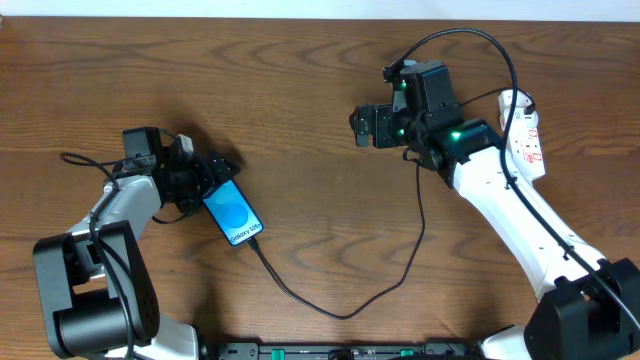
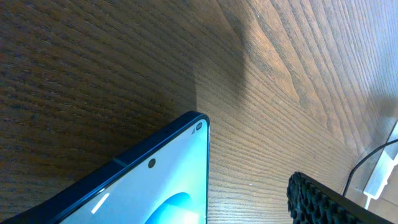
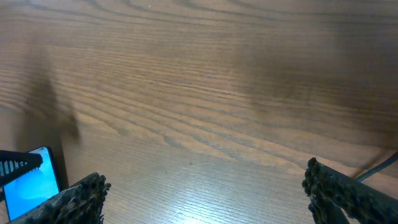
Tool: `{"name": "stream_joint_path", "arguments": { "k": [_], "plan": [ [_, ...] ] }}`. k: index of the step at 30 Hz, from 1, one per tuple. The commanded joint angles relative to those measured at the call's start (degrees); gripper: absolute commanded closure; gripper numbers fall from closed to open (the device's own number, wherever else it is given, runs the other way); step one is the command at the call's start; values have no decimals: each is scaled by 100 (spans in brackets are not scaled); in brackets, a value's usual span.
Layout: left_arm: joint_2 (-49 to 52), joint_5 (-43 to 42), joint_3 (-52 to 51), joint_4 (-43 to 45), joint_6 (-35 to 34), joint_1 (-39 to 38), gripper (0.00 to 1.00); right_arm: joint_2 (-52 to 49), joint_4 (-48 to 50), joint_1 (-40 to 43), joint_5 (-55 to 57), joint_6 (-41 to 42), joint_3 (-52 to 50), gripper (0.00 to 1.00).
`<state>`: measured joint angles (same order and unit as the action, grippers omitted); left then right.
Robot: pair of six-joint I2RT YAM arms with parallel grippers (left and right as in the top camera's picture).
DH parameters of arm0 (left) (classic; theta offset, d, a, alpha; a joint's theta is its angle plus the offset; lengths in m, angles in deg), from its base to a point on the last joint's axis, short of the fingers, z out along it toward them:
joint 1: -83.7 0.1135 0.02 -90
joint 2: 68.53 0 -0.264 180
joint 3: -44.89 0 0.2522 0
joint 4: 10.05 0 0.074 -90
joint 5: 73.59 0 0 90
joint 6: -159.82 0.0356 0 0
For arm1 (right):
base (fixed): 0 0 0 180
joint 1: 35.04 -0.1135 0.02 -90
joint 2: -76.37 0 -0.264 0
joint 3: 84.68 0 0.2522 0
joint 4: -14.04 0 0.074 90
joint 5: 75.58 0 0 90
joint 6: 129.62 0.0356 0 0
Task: Plug charger to phone and switch on socket
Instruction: 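Set the phone down on the table with the left gripper, then open the left gripper to release the phone on the table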
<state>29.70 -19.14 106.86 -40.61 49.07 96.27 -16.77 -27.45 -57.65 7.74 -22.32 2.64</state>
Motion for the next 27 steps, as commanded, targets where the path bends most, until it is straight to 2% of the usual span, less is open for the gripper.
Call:
{"name": "stream_joint_path", "arguments": {
  "k": [1,27],
  "plan": [
    [474,1228,-407,-271,31,46,8,133,-15,2,35,-63,70,1],
    [474,1707,-407,-588,-249,46,8,133,-20,2,33,-63,70,1]
  ]
}}
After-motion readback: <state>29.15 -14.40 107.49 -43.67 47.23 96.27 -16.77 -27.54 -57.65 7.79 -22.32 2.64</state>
